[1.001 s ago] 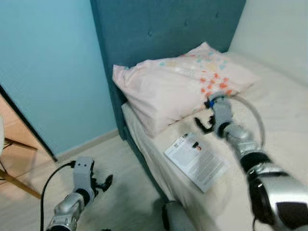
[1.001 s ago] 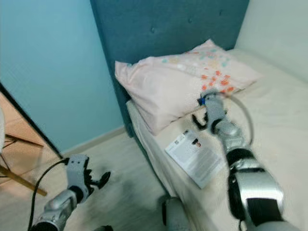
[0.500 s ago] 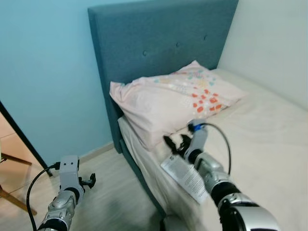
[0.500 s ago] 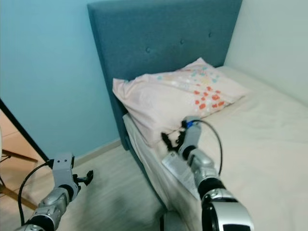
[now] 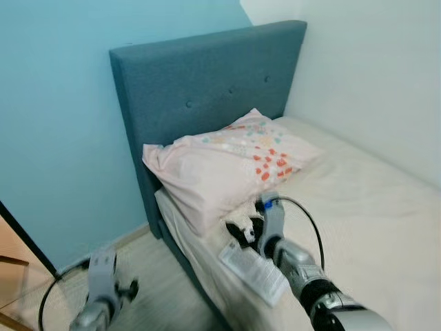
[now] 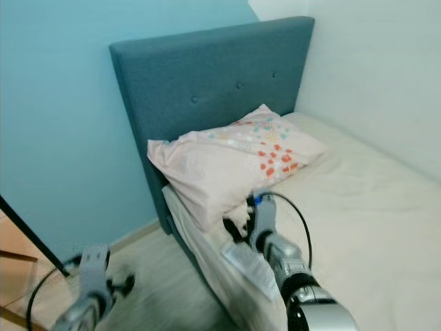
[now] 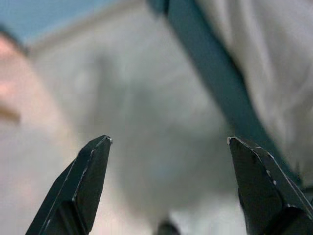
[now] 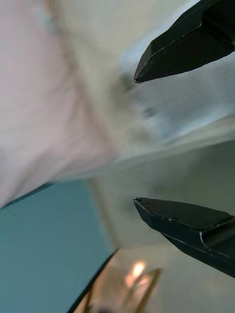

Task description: Clean up the room

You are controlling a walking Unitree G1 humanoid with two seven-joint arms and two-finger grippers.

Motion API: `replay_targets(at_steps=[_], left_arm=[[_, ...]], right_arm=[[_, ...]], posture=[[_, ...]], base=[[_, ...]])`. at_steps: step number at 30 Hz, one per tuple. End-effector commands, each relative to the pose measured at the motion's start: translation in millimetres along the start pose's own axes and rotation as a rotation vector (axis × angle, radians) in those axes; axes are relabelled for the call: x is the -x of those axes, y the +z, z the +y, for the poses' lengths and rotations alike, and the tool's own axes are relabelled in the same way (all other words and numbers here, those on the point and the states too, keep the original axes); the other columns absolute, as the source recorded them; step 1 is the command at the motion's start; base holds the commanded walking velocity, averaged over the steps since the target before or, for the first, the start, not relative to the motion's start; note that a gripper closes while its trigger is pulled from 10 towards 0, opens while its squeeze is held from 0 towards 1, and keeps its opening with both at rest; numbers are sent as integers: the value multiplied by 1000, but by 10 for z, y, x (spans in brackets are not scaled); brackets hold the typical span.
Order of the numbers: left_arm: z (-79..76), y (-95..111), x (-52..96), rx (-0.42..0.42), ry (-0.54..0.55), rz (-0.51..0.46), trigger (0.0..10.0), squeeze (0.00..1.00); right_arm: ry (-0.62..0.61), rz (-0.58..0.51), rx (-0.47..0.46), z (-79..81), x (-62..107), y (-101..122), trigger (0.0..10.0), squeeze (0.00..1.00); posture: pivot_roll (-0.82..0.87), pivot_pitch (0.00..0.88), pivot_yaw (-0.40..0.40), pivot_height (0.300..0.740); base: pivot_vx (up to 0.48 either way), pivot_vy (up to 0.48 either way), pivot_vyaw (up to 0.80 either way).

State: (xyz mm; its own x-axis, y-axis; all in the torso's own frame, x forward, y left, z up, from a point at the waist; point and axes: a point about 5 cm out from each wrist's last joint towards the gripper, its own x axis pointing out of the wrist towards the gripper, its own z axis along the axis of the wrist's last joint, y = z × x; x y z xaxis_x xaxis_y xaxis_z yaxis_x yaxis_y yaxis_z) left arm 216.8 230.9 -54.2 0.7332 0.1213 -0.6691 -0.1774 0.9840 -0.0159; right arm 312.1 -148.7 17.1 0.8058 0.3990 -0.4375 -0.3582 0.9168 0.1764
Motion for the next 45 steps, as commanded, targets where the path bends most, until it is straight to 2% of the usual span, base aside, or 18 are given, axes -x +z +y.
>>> replay_targets(at_steps=[1,3,5,6,7,9,10,11,12,14,15,16,20,24,29,34,39,45], left_arm=[[44,-186,49,33,37,71,10000,0],[75,-316,94,19,55,115,10000,0],[79,-340,102,12,57,123,10000,0],[93,-487,156,1,66,178,10000,0],[93,-487,156,1,66,178,10000,0],[101,-656,224,-39,69,245,10000,0],[101,-656,224,-39,69,245,10000,0],[117,-783,283,-48,76,291,10000,0],[117,-783,283,-48,76,291,10000,0],[130,-820,305,-44,80,299,10000,0],[130,-820,305,-44,80,299,10000,0],[137,-821,306,-47,83,300,10000,0],[157,-820,308,-63,86,311,10000,0],[169,-810,304,-73,87,316,10000,0],[139,-744,266,-93,77,299,10000,0],[105,-727,252,-105,60,294,10000,0],[83,-751,257,-113,54,308,10000,0],[77,-805,281,-110,52,332,10000,0]], right_arm=[[-64,117,-25,-117,138,-319,10000,0],[-112,188,-51,-192,257,-537,10000,0],[-121,201,-57,-204,280,-577,10000,0],[-156,279,-105,-225,410,-828,10000,0],[-156,279,-105,-225,410,-828,10000,0],[-212,385,-153,-236,595,-1137,10000,0],[-212,385,-153,-236,595,-1137,10000,0],[-263,488,-209,-229,823,-1451,10000,0],[-263,488,-209,-229,823,-1451,10000,0],[-301,564,-200,-226,1001,-1655,10000,0],[-301,564,-200,-226,1001,-1655,10000,0],[-384,626,-219,-251,1169,-1811,10000,0],[-396,688,-234,-206,1285,-1945,10000,0],[-393,693,-223,-193,1281,-1951,10000,0],[-374,700,-154,-159,1188,-1899,10000,0],[-374,706,-127,-150,1158,-1880,10000,0],[-375,723,-113,-145,1179,-1903,10000,0],[-388,760,-107,-159,1285,-1983,10000,0]], posture=[[-80,0,-49,716],[-78,0,-51,726],[-78,0,-51,731],[-81,0,-48,740],[-81,0,-48,740],[-82,0,-46,740],[-82,0,-46,740],[-82,0,-46,740],[-82,0,-46,740],[-81,0,-40,740],[-81,0,-40,740],[-74,0,-42,740],[-81,0,-35,740],[-85,0,-32,740],[-88,0,-25,740],[-92,0,-23,740],[-96,0,-26,740],[-99,0,-29,740]], base=[[0,0,0],[0,0,0],[0,0,0],[0,0,0],[0,0,0],[0,0,0],[0,0,0],[0,0,0],[0,0,0],[0,0,0],[0,0,0],[0,0,0],[0,0,-192],[0,0,-767],[0,0,-763],[0,0,-763],[0,0,-763],[0,0,-763]])
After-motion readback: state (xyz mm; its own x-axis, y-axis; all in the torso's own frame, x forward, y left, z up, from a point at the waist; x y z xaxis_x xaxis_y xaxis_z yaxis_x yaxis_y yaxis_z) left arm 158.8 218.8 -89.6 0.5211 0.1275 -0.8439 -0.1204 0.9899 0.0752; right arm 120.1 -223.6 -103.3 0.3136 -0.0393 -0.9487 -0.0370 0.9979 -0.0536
